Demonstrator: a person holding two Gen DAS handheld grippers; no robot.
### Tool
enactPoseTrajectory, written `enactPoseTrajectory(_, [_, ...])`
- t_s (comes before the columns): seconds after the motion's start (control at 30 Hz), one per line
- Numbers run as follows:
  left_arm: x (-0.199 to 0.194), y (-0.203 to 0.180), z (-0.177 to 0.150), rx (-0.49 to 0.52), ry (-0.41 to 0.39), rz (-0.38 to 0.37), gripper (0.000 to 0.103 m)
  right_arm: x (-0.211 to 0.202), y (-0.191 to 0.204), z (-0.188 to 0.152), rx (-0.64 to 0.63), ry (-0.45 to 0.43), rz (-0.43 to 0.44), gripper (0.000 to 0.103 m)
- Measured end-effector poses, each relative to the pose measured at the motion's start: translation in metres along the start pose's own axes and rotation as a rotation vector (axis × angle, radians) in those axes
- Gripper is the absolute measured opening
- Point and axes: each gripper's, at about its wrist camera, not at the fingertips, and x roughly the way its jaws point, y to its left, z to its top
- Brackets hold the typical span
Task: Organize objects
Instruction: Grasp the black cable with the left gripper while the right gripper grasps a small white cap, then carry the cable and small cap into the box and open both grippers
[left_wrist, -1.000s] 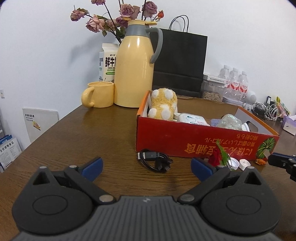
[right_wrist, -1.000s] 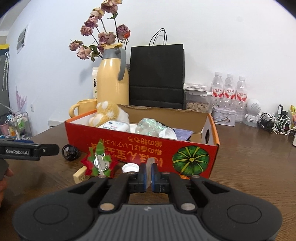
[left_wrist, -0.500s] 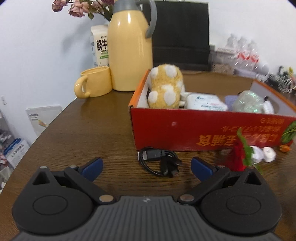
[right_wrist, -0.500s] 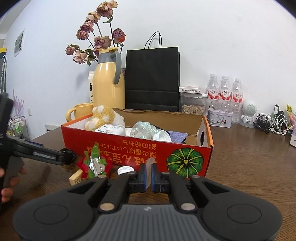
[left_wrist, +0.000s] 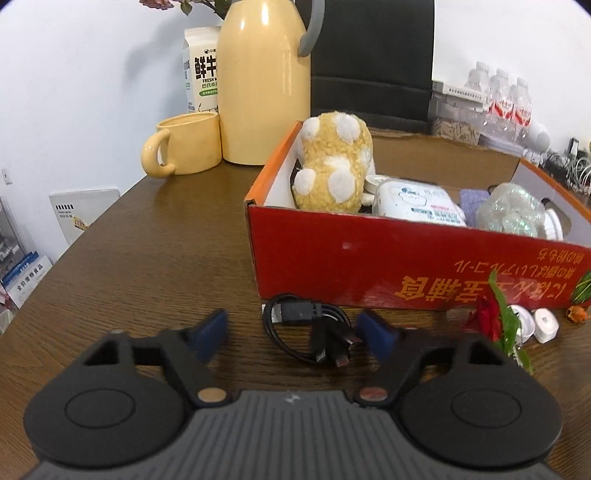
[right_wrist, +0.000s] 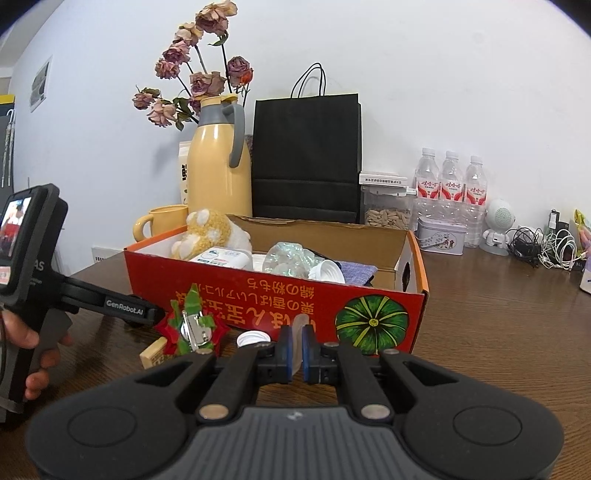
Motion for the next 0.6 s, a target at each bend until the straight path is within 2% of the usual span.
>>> enactPoseTrajectory(0.03, [-0.002,0.001,-0.001,-0.006,-0.009,-0.009,0.055,0.000,0.000,0.000,0.000,0.000,0.000,0.004])
enactPoseTrajectory(0.07, [-0.003,0.002,-0.001,-0.011,-0.018,-0.015,0.051,0.000,0.000,0.000,0.000,0.000,0.000,0.004])
enactPoseTrajectory(0.6, [-0.036,0.012,-0.011,-0.078,-0.132,-0.045,0.047,-0.003,0.000,0.001,-0.003,-0.008,-0.002,0.004])
